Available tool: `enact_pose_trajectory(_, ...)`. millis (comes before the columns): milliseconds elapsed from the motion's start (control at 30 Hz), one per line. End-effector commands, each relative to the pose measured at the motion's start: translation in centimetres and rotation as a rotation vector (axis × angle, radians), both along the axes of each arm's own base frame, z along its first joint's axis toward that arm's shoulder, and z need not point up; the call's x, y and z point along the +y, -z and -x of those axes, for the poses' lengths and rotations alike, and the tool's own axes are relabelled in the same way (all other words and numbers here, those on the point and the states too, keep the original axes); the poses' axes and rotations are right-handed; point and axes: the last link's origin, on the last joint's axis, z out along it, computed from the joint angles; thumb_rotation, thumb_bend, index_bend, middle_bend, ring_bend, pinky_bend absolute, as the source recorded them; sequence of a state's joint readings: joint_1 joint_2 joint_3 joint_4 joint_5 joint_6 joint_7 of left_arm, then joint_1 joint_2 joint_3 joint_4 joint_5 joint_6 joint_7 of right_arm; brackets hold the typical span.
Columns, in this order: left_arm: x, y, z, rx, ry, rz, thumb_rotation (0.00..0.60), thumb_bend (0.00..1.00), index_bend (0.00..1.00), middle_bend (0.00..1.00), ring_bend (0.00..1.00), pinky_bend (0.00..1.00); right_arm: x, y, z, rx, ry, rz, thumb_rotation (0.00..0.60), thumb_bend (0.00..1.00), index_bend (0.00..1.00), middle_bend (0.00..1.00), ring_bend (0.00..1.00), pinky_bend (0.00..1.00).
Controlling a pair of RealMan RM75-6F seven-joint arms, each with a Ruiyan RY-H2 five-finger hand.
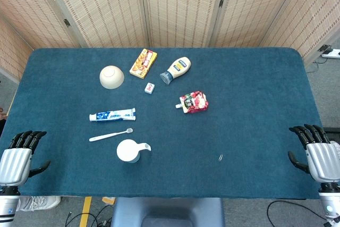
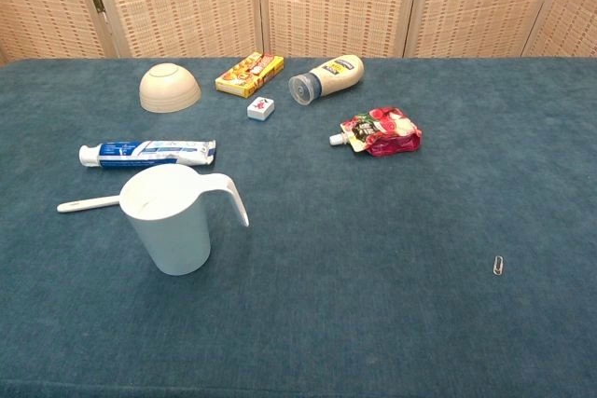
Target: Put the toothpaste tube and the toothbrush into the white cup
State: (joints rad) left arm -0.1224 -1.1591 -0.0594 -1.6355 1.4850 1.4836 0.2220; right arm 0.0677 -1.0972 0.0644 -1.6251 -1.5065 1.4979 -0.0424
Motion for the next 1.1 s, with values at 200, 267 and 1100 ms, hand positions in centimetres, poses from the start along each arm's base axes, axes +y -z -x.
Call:
enact_pose_trajectory(200, 0.1, 0.0, -0.1, 0.000, 0.006, -0.003, 0.600, 0.24, 0.22, 0.24, 0.17, 0.18, 0.1, 0.0, 0.1, -0.002, 0.000, 0.000, 0.600, 0.25, 0.25, 0.23, 0.14, 0.14)
enact_pose_trajectory(267, 0.2, -0.1, -0.1, 0.000, 0.009, -0.004, 0.600, 0.24, 0.22, 0.24, 0.17, 0.18, 0.1, -0.1, 0.1, -0.003, -0.004, 0.002, 0.600, 0.25, 0.25, 0.23, 0.14, 0.14)
enact_pose_trajectory(1100, 10.3, 2.5, -3.5, -0.044, 0.149, 0.119, 0.600, 0.24, 0.37, 0.73, 0.67, 0.82, -0.6, -0.7, -0.5, -0.004, -0.017, 0.006, 0.600, 0.26, 0.25, 0.24, 0.14, 0.14)
